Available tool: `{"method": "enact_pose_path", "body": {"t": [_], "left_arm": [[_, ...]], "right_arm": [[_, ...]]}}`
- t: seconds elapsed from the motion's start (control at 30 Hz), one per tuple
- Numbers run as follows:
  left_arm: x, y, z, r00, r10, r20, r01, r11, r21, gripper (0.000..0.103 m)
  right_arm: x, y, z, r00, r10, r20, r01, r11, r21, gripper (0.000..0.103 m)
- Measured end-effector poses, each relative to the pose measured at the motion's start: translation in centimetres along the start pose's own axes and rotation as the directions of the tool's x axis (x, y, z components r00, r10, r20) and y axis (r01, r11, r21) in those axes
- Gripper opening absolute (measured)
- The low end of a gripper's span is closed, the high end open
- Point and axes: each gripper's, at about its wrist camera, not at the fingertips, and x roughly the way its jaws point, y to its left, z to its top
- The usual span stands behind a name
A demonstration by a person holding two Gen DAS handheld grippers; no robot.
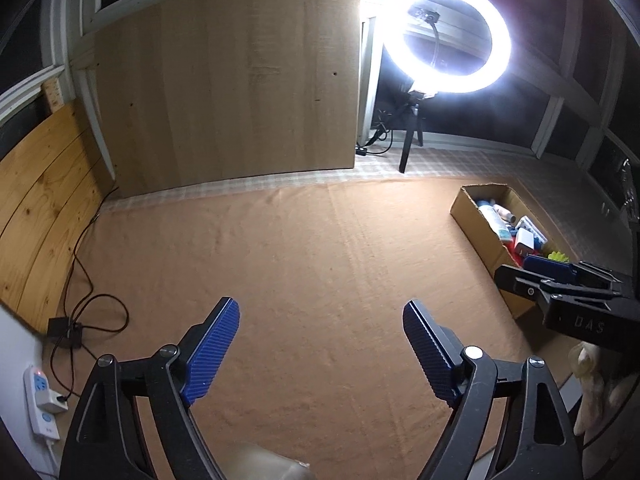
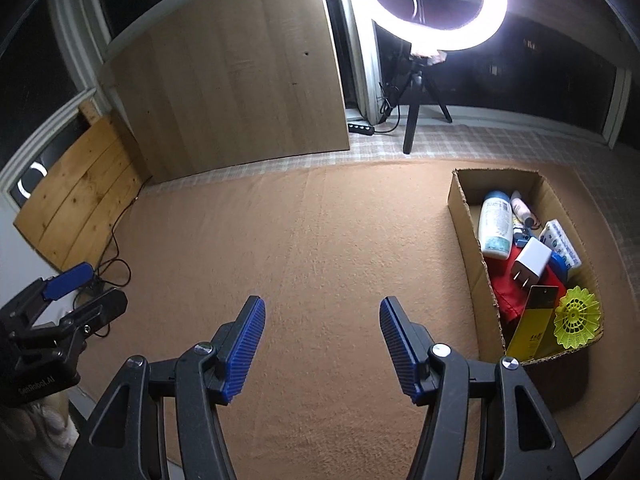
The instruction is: Organize objects
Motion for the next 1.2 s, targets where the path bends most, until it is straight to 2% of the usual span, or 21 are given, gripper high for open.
{"method": "enact_pose_path", "body": {"t": [0.47,1.2], "left_arm": [[0.1,1.9,-0.8,0.999,0.032,-0.015,-0.033,0.998,-0.045,0.089],[0.9,2.3,-0.4,0.999,0.040,-0.021,-0.041,0.998,-0.050,0.089]], "right_arm": [[-0.5,2.3,-0.1,1.000,-0.003,0.029,0.004,1.000,-0.030,0.057],[-0.4,2.0,0.1,1.000,0.006,0.027,-0.005,1.000,-0.014,0.060]]}}
